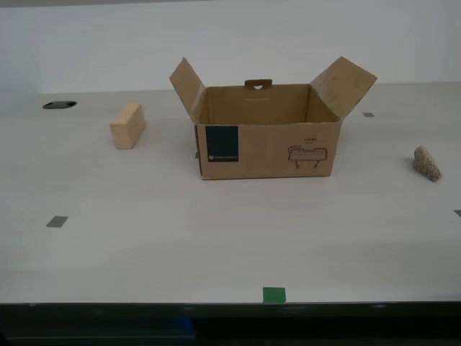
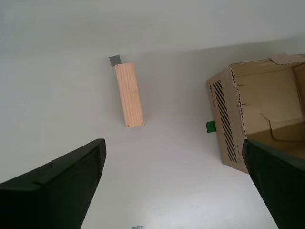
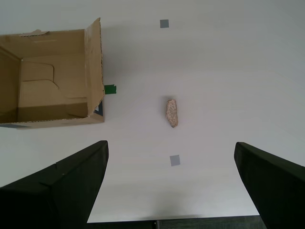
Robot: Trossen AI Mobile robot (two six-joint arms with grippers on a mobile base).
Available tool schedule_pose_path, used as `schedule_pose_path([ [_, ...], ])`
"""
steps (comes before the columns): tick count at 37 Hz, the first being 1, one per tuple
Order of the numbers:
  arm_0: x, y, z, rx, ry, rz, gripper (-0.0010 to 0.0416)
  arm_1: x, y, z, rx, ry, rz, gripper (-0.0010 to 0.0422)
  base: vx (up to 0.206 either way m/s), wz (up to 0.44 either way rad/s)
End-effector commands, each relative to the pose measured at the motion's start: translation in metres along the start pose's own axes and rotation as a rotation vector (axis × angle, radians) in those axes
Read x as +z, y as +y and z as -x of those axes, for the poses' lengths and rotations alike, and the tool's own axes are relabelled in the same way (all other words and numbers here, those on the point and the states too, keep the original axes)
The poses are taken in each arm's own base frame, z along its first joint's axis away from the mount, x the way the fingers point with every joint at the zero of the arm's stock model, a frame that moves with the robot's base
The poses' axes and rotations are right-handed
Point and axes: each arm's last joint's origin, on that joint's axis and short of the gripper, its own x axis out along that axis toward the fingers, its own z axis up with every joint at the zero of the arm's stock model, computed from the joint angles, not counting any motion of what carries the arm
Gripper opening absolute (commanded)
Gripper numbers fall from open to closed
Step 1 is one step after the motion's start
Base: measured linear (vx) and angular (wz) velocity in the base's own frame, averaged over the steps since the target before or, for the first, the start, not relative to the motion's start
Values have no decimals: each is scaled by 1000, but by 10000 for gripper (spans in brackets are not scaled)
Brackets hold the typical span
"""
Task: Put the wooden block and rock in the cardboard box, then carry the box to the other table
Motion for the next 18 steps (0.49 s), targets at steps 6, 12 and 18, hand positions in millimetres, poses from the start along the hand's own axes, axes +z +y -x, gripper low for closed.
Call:
schedule_pose_path([
  [6,0,0,0,-1,3,-3,403,0,2,1,61,-1,-12,389,0,0],
  [12,-1,0,0,-2,12,-3,397,0,3,1,102,-2,-13,389,0,0],
  [18,-3,-1,0,-41,33,-1,397,2,3,1,102,-19,-14,389,0,0],
])
